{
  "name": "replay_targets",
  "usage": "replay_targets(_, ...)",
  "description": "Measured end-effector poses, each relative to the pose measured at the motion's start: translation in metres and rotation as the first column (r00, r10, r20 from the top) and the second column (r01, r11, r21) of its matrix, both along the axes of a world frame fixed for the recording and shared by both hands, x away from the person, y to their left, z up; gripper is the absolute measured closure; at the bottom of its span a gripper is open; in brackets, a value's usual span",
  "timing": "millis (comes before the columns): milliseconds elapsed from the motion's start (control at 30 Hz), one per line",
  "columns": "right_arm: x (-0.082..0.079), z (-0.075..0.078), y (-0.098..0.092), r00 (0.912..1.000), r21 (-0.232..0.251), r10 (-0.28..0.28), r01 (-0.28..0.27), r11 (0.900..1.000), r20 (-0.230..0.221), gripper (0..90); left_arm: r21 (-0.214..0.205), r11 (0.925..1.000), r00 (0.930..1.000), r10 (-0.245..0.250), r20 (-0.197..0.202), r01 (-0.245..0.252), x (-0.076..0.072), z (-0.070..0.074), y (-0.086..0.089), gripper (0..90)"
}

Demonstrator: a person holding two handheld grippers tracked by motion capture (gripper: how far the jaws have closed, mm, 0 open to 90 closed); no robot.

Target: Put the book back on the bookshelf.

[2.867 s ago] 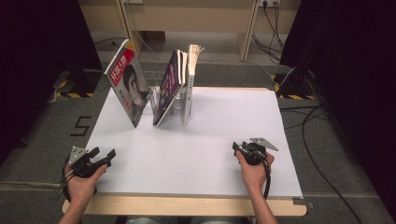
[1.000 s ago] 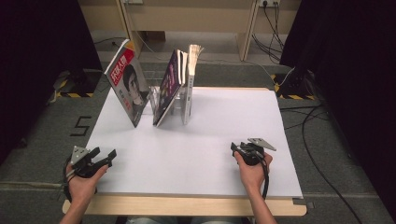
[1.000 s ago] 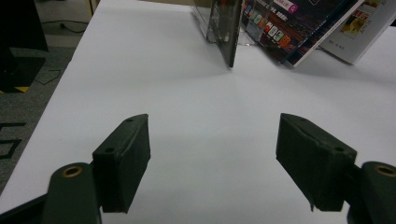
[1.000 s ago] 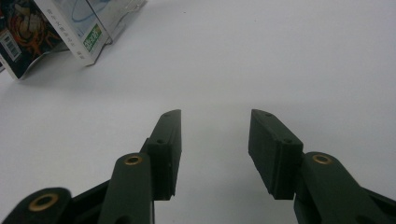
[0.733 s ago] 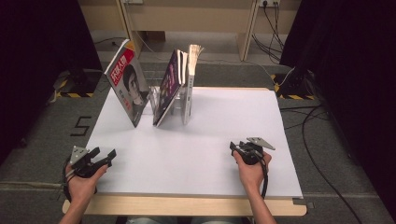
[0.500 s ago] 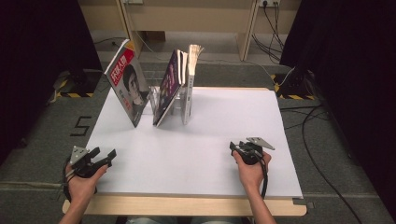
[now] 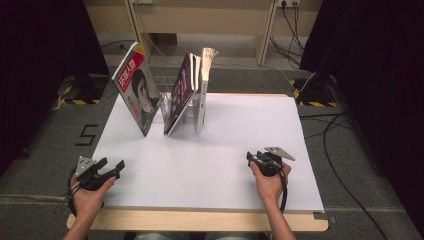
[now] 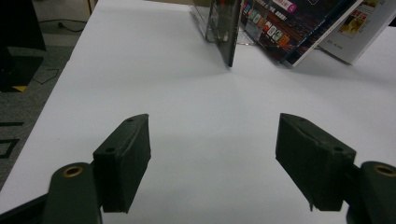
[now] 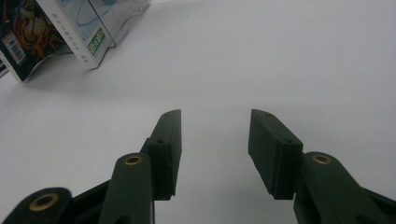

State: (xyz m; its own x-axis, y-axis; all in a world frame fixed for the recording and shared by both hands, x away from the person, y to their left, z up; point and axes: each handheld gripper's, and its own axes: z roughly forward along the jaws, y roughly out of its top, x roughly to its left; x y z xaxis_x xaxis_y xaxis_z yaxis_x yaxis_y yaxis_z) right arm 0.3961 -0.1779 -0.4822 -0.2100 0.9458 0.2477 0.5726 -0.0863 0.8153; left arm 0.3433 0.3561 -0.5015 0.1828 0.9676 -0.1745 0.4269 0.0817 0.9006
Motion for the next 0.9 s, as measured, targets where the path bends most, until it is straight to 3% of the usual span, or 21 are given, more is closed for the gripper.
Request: replay_targets(900, -0.0007, 0.002, -0.0014, 1.0, 0.0, -0.003, 0.003, 1.0, 0.007, 55.3, 0.003, 1.0, 1.0, 0.002, 0.002, -0.002, -0.0002, 0.0, -0.0002, 25.8)
